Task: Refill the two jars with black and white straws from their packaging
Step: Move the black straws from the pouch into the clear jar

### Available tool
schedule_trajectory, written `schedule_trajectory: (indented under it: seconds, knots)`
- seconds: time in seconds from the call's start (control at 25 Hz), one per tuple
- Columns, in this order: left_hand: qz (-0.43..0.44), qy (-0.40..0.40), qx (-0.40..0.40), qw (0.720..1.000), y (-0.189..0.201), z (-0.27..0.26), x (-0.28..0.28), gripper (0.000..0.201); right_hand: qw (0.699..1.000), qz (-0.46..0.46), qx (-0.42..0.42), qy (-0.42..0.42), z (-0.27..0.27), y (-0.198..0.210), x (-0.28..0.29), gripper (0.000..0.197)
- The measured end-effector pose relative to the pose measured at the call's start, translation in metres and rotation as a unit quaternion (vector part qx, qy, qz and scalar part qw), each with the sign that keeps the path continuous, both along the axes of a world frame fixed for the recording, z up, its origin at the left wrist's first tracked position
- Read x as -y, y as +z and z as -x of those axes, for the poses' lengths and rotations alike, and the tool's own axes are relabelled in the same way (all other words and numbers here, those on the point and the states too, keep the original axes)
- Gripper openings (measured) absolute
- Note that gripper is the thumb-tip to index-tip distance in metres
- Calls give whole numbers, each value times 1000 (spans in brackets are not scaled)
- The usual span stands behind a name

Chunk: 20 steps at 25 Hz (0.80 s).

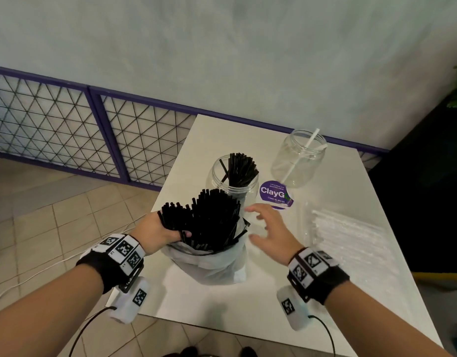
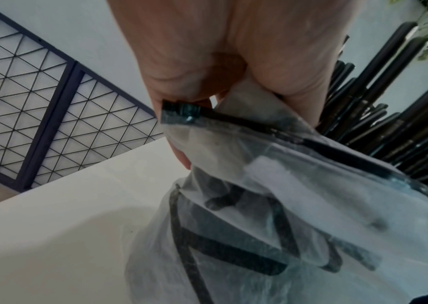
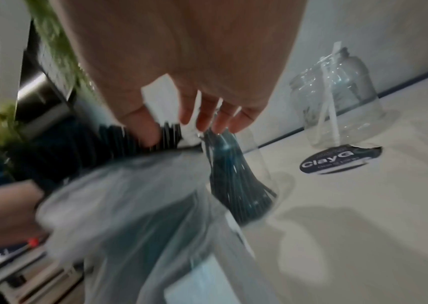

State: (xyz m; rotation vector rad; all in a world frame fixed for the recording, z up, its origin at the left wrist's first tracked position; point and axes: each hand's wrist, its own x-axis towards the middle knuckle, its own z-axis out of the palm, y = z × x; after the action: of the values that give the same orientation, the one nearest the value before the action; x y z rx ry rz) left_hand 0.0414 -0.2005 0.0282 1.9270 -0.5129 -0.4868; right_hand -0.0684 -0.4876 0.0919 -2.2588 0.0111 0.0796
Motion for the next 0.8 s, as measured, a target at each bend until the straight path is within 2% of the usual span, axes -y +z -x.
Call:
schedule_trajectory:
  seconds: [0.08,0.12,0.16,0.4,0.52,0.68,0.8]
  knots:
    - [10,1,-4,1000,2,3,3,41,998,29,-56,10,13,-11,-10,97]
    - [16,4,-7,1000,2,4,4,43,998,24,-66,-3,14,-12,-17,111]
    - [23,5,-12,1000,0,5,5,46,998,15,-63,-18,13,-11,-24,115]
    - [49,3,-26,998,1,17,12,56,995,-42,-11,-85,5,-2,-53,83]
    - [56,7,-24,998,-2,17,12,61,995,-22,16,-93,3,-2,-65,51]
    - [72,31,-39,996,-9,13,5,65,979,-150,39,-134,4,13,-71,25]
    - [62,34,-29,997,-10,13,3,61,952,-254,92,-145,5,38,-69,26]
